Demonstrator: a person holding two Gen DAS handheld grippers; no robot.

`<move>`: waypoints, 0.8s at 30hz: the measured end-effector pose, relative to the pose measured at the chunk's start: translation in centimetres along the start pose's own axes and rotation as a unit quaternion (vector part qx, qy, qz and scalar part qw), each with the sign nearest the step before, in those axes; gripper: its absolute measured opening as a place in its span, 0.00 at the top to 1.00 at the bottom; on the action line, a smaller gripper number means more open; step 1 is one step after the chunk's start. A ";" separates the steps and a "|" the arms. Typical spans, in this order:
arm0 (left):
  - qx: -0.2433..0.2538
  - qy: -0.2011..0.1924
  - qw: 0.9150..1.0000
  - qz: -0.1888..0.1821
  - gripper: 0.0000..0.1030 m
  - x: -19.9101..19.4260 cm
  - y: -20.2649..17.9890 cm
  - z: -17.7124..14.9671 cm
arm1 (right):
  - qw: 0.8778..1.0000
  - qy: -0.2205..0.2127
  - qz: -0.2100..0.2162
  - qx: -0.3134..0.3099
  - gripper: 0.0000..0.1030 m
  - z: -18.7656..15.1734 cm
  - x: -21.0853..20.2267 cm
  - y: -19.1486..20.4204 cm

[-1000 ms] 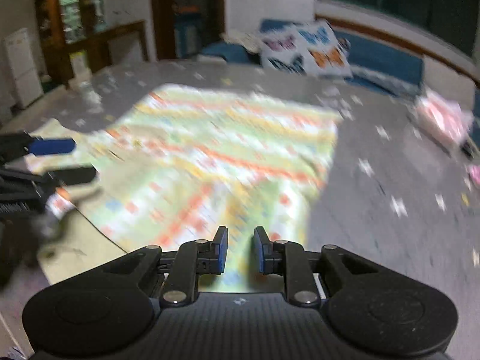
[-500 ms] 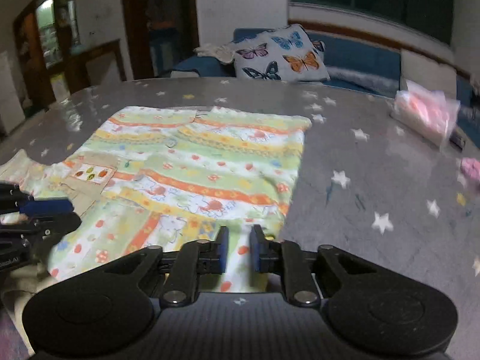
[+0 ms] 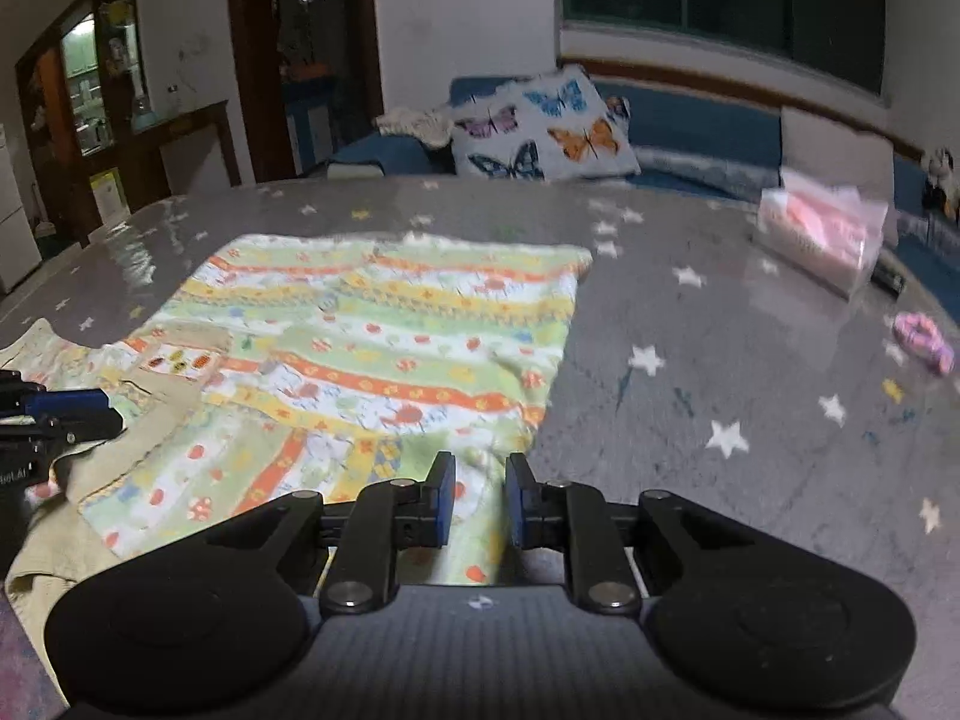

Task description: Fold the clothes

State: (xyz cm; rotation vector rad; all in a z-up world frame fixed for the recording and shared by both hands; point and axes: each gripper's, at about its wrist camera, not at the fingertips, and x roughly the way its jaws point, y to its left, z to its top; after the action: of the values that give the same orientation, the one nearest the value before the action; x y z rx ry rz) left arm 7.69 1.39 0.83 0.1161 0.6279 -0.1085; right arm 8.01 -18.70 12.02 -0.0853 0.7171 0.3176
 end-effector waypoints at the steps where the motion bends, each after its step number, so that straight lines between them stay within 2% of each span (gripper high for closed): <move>1: -0.008 -0.001 1.000 0.011 0.78 -0.2 0.7 -0.1 | 1.000 -0.002 0.003 -0.007 0.84 0.0 -0.2 0.4; 7: -0.069 0.003 0.993 0.096 0.59 -1.3 6.1 -1.3 | 0.998 0.008 0.047 -0.045 0.75 -0.4 -0.3 3.8; 14: -0.126 0.017 0.970 0.206 0.50 -2.0 13.4 -2.8 | 0.991 0.014 0.103 -0.087 0.71 0.0 0.9 8.4; 19: -0.157 0.023 0.956 0.247 0.46 -2.3 16.9 -4.0 | 0.982 0.022 0.141 -0.127 0.69 -0.1 2.0 12.2; 20: -0.164 0.024 0.953 0.254 0.45 -2.4 17.5 -4.2 | 0.980 0.022 0.141 -0.136 0.67 -0.2 2.2 12.8; 24: -0.189 0.026 0.944 0.270 0.45 -2.5 19.5 -4.9 | 0.980 0.023 0.142 -0.141 0.67 -0.1 2.3 13.2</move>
State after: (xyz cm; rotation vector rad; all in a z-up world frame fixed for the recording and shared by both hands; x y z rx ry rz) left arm 5.48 21.48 -0.16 -0.0831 0.6407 0.5465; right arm 5.38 -5.62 10.84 -0.2603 0.7284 0.6927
